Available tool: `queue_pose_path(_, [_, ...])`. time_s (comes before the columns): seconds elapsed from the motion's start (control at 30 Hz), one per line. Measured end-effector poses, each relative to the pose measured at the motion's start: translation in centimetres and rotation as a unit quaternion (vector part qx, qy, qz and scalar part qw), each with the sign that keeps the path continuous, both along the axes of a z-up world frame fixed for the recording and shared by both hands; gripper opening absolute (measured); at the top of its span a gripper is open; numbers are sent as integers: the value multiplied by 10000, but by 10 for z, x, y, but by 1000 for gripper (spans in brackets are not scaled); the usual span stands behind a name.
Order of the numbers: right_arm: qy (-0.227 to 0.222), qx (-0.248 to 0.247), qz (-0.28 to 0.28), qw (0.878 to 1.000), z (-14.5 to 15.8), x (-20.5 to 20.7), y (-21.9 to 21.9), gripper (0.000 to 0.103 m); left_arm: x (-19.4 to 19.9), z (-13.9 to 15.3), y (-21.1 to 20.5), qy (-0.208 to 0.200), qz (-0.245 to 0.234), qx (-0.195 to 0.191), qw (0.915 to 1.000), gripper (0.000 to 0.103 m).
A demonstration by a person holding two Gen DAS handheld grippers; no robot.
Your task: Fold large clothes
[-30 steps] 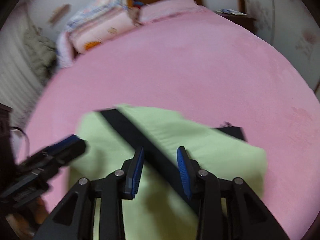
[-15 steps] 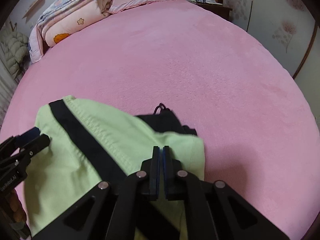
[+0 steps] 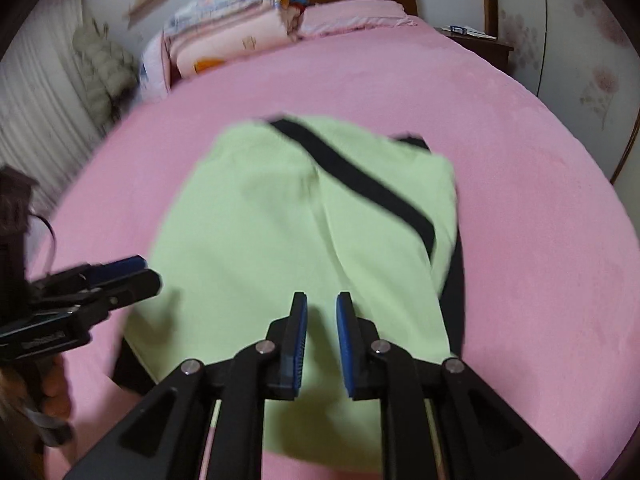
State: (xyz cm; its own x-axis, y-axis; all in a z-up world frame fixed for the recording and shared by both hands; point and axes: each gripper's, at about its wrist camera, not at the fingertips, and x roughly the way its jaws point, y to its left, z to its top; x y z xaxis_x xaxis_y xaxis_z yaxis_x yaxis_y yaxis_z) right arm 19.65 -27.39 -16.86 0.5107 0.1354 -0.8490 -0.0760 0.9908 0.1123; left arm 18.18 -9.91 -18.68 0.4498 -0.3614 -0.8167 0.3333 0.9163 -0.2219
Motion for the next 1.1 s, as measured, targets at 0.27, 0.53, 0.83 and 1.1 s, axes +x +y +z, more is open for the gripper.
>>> queue_pose_path(0.27, [-3, -10, -390, 9992, -15, -31, -24, 14, 0, -8, -3, -77, 12, 151, 9999, 48])
queue_pose_path(0.53, [127, 128, -580, 9982, -6, -31, -22, 23, -10, 7, 7, 189, 208, 166, 9995, 66])
queue_pose_path(0.83, [146, 573, -556, 9967, 26, -44, -21, 49, -32, 48, 22, 113, 510, 148, 9985, 88])
queue_pose_path(1.1, [103, 718, -445, 9964, 54, -67, -26, 79, -47, 83, 28, 77, 693, 184, 9974, 94])
